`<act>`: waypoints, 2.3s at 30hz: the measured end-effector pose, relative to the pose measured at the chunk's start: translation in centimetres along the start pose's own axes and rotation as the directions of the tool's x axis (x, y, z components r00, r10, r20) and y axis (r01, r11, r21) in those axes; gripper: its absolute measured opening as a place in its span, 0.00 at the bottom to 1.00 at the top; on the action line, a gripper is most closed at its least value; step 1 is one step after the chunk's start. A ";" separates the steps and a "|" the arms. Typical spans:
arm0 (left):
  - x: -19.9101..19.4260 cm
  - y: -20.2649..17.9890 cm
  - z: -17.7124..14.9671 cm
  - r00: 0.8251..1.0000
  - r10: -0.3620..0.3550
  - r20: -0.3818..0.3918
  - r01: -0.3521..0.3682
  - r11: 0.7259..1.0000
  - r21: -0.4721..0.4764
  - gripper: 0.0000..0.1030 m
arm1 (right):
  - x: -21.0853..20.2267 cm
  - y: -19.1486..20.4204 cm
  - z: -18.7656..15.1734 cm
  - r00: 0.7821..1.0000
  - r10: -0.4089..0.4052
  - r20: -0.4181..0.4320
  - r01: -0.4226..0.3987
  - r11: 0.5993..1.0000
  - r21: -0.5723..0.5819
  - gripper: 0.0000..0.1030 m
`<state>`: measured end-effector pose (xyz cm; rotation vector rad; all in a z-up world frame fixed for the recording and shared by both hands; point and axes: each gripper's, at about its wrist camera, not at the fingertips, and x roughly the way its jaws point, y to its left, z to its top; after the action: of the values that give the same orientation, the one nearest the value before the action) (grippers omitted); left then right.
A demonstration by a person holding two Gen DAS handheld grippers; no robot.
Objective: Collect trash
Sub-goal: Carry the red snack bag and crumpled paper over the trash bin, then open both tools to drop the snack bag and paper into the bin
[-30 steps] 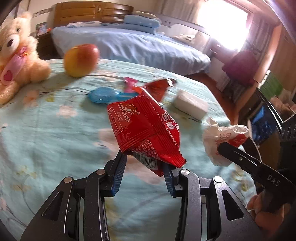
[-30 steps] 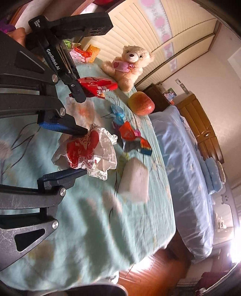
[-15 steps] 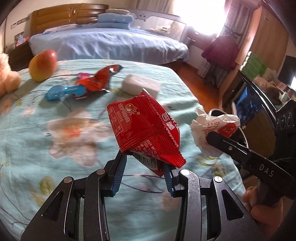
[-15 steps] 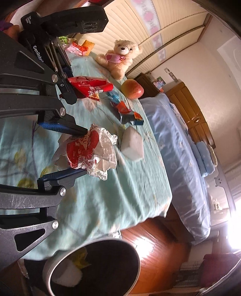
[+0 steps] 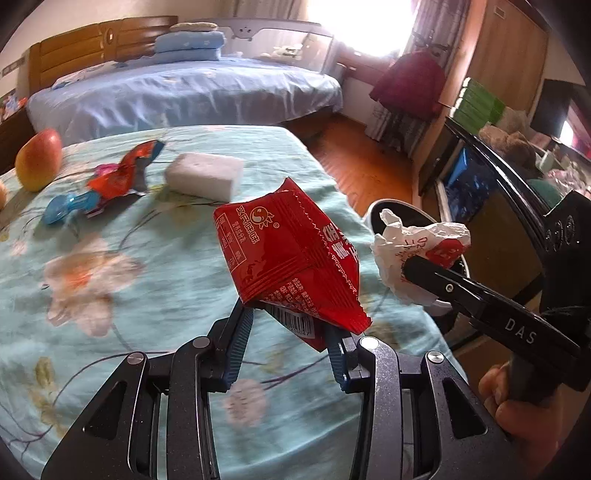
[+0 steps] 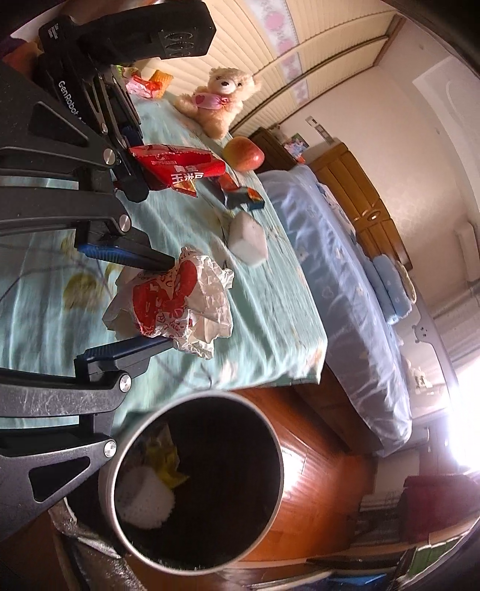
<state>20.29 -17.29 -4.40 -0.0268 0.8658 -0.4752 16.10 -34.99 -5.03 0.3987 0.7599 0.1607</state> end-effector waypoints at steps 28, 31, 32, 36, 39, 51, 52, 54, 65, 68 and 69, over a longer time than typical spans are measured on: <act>3.3 -9.3 1.6 0.997 -0.065 -0.039 0.070 0.985 0.155 0.36 | -3.8 -7.7 0.9 0.989 -0.126 0.075 0.119 0.988 0.100 0.36; 3.7 -10.1 1.7 0.997 -0.068 -0.044 0.074 0.983 0.168 0.36 | -3.8 -8.1 1.1 0.987 -0.141 0.076 0.134 0.986 0.098 0.36; 3.9 -10.3 1.8 0.997 -0.069 -0.046 0.076 0.982 0.171 0.36 | -3.8 -8.3 1.2 0.986 -0.148 0.076 0.140 0.985 0.100 0.36; 4.7 -10.9 2.2 0.996 -0.072 -0.056 0.081 0.980 0.180 0.36 | -3.6 -9.1 1.5 0.984 -0.165 0.072 0.157 0.982 0.102 0.36; 5.2 -11.3 2.4 0.995 -0.074 -0.062 0.084 0.979 0.187 0.36 | -3.5 -9.8 1.8 0.982 -0.177 0.068 0.169 0.980 0.105 0.36; 8.6 -12.7 3.7 0.990 -0.079 -0.115 0.102 0.972 0.209 0.36 | -2.7 -12.2 3.0 0.975 -0.217 0.052 0.210 0.970 0.120 0.38; 8.7 -12.8 3.7 0.990 -0.080 -0.119 0.104 0.972 0.210 0.36 | -2.6 -12.3 3.0 0.974 -0.219 0.049 0.212 0.970 0.121 0.38; 9.1 -12.9 3.7 0.989 -0.079 -0.128 0.104 0.973 0.206 0.36 | -2.4 -12.5 3.1 0.975 -0.220 0.042 0.213 0.969 0.122 0.38; 10.3 -13.6 4.5 0.984 -0.090 -0.153 0.120 0.973 0.199 0.39 | -1.5 -13.3 3.6 0.974 -0.224 0.026 0.219 0.967 0.129 0.39; 10.6 -13.6 4.7 0.984 -0.088 -0.157 0.119 0.973 0.198 0.40 | -1.3 -13.5 3.8 0.974 -0.225 0.019 0.221 0.967 0.128 0.39; 10.7 -13.6 4.7 0.983 -0.088 -0.159 0.119 0.973 0.199 0.41 | -1.2 -13.6 3.9 0.974 -0.225 0.017 0.221 0.967 0.129 0.40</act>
<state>24.32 -34.68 -6.15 0.1579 0.9608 -0.6709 17.96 -48.86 -7.25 0.4311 0.7803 -0.1054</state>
